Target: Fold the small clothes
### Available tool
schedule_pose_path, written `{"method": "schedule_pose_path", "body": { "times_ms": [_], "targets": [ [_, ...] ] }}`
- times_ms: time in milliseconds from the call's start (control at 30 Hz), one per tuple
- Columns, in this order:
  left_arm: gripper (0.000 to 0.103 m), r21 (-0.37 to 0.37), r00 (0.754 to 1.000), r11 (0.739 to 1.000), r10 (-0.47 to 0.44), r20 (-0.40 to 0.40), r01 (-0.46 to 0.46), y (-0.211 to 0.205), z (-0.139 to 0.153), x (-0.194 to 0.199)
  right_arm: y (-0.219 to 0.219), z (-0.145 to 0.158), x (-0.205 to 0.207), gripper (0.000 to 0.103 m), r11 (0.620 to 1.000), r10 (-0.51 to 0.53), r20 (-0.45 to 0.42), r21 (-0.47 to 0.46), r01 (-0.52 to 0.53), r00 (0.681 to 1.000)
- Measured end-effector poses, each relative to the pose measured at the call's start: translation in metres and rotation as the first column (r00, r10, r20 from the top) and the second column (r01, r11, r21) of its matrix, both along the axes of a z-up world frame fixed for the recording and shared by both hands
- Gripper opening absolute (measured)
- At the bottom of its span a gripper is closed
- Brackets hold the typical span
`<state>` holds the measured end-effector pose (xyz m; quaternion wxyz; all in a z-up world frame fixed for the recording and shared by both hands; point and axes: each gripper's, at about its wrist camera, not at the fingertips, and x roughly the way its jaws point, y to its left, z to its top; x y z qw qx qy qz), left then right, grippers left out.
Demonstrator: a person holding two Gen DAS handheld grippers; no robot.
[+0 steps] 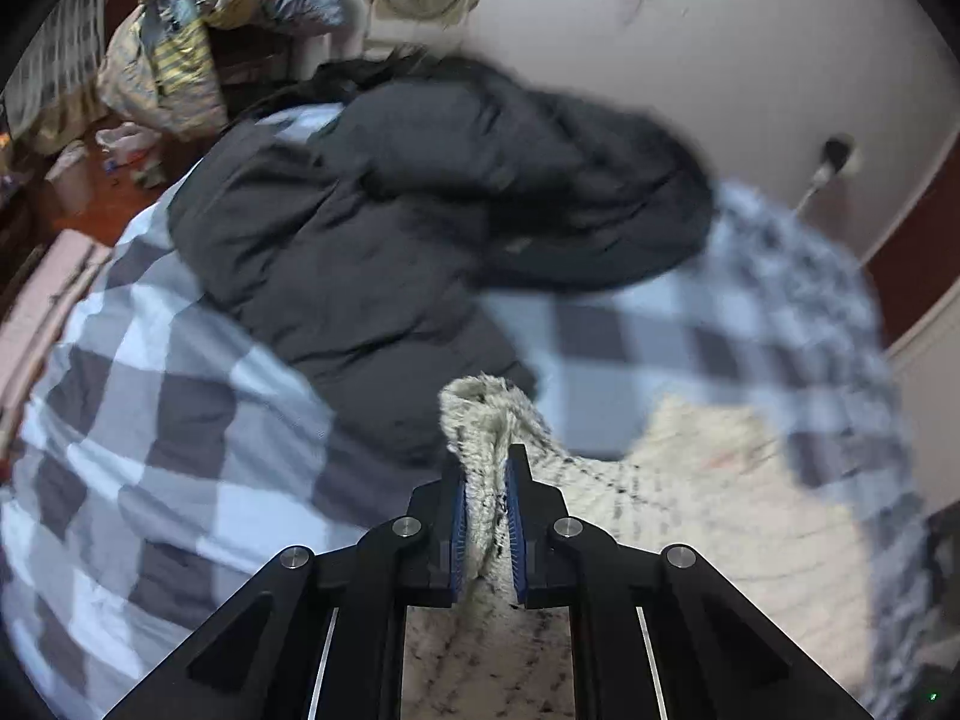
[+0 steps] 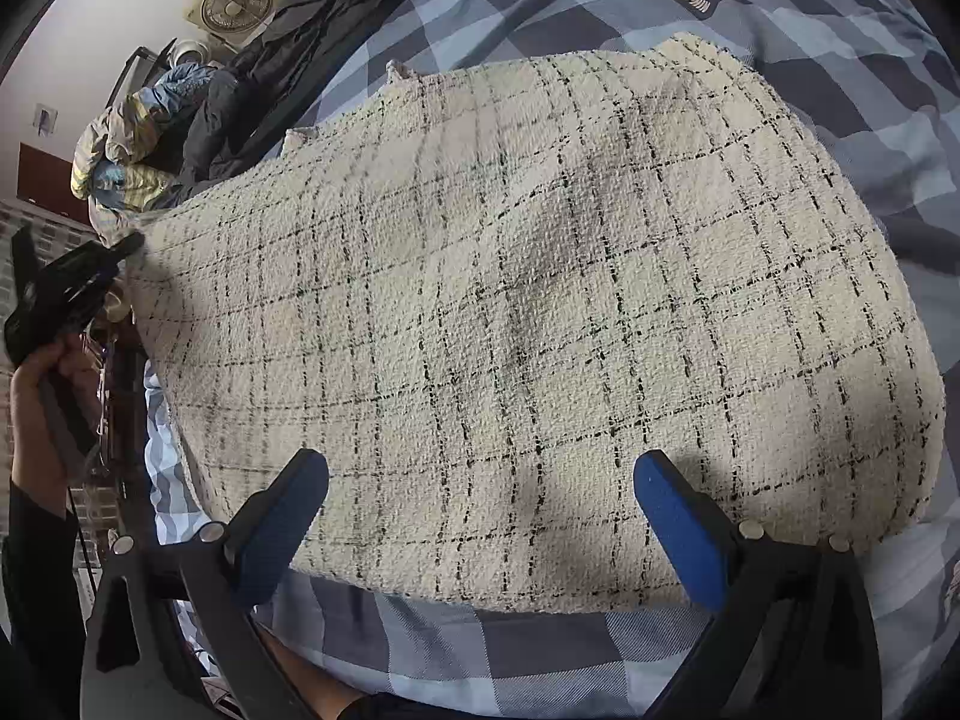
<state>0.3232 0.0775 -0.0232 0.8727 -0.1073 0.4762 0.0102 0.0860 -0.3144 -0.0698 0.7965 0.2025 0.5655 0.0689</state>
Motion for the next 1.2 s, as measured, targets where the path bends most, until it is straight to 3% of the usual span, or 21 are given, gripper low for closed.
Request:
{"method": "schedule_pose_path", "body": {
  "times_ms": [67,133,200,267,300,367,433,467,567,667,767,800,867,933,1000,1033,1067,1100,1167,1200],
  "targets": [
    [0.012,0.079,0.999,0.997,0.029,-0.026,-0.027,0.004,-0.013,0.002,-0.001,0.0,-0.001,0.1,1.0,-0.004,-0.002,0.003,0.004,1.0],
    [0.012,0.045,0.999,0.999,0.019,-0.051,-0.017,0.017,-0.023,0.002,-0.001,0.0,-0.001,0.1,1.0,-0.009,-0.003,0.007,0.009,1.0],
    [0.012,-0.028,1.0,1.0,0.014,-0.014,-0.015,0.034,-0.017,-0.004,-0.001,0.0,0.0,0.1,1.0,-0.009,-0.006,0.008,0.009,1.0],
    [0.012,-0.011,1.0,1.0,0.014,0.004,-0.014,0.043,-0.007,-0.012,-0.001,-0.001,-0.001,0.1,1.0,-0.009,-0.008,0.006,0.009,1.0],
    [0.012,0.101,0.999,0.994,0.034,0.016,-0.035,0.043,0.002,-0.018,0.0,-0.001,-0.001,0.1,1.0,-0.01,-0.01,0.006,0.01,1.0],
    [0.012,0.291,0.997,0.955,0.045,0.065,-0.062,0.044,0.02,-0.03,0.0,0.0,0.0,0.1,1.0,-0.011,-0.011,0.005,0.011,1.0],
    [0.012,0.392,0.993,0.916,0.043,0.114,-0.084,0.048,0.036,-0.046,0.0,0.0,-0.001,0.1,1.0,-0.014,-0.01,0.003,0.014,1.0],
    [0.012,0.396,0.993,0.915,0.033,0.112,-0.075,0.049,0.04,-0.053,0.001,0.0,-0.002,0.1,1.0,-0.015,-0.01,0.002,0.015,1.0],
    [0.012,0.277,0.997,0.959,-0.065,0.034,0.053,0.042,0.032,-0.085,0.002,0.001,-0.003,0.1,1.0,-0.013,-0.008,0.0,0.013,1.0],
    [0.012,0.161,0.989,0.975,-0.147,-0.032,0.15,0.016,0.008,-0.12,0.007,0.001,-0.003,0.1,1.0,0.004,-0.003,-0.01,-0.004,1.0],
    [0.012,0.022,0.956,0.959,-0.278,-0.095,0.281,-0.028,-0.026,-0.155,0.017,0.001,-0.003,0.1,0.998,0.054,0.002,-0.018,-0.054,0.999],
    [0.012,-0.023,0.934,0.943,-0.332,-0.132,0.332,-0.047,-0.043,-0.166,0.022,0.0,-0.003,0.1,0.996,0.082,0.0,-0.027,-0.082,0.997],
    [0.012,-0.029,0.912,0.93,-0.366,-0.183,0.367,-0.066,-0.071,-0.175,0.036,-0.008,-0.001,0.1,0.986,0.155,-0.037,-0.049,-0.156,0.987],
    [0.012,0.047,0.926,0.941,-0.319,-0.201,0.335,-0.065,-0.097,-0.178,0.049,-0.026,0.005,0.1,0.972,0.206,-0.124,-0.092,-0.218,0.971],
    [0.012,0.079,0.946,0.951,-0.284,-0.158,0.299,-0.051,-0.095,-0.18,0.049,-0.045,0.013,0.1,0.963,0.197,-0.212,-0.143,-0.23,0.957],
    [0.012,0.175,0.959,0.951,-0.223,-0.176,0.254,-0.044,-0.093,-0.18,0.043,-0.051,0.018,0.1,0.97,0.167,-0.236,-0.136,-0.203,0.957],
    [0.012,0.292,0.97,0.936,-0.146,-0.194,0.199,-0.036,-0.092,-0.18,0.036,-0.052,0.021,0.1,0.977,0.138,-0.236,-0.124,-0.171,0.962],
    [0.012,0.445,0.978,0.886,-0.036,-0.204,0.125,-0.02,-0.094,-0.183,0.027,-0.051,0.023,0.1,0.987,0.102,-0.226,-0.098,-0.127,0.969],
    [0.012,0.565,0.976,0.822,0.063,-0.211,0.069,0.007,-0.099,-0.194,0.002,-0.046,0.025,0.1,0.998,0.004,-0.205,-0.067,-0.018,0.979],
    [0.012,0.57,0.972,0.82,0.081,-0.219,0.061,0.016,-0.101,-0.197,-0.018,-0.042,0.023,0.1,0.996,-0.081,-0.187,-0.056,0.072,0.979]
  ]
}}
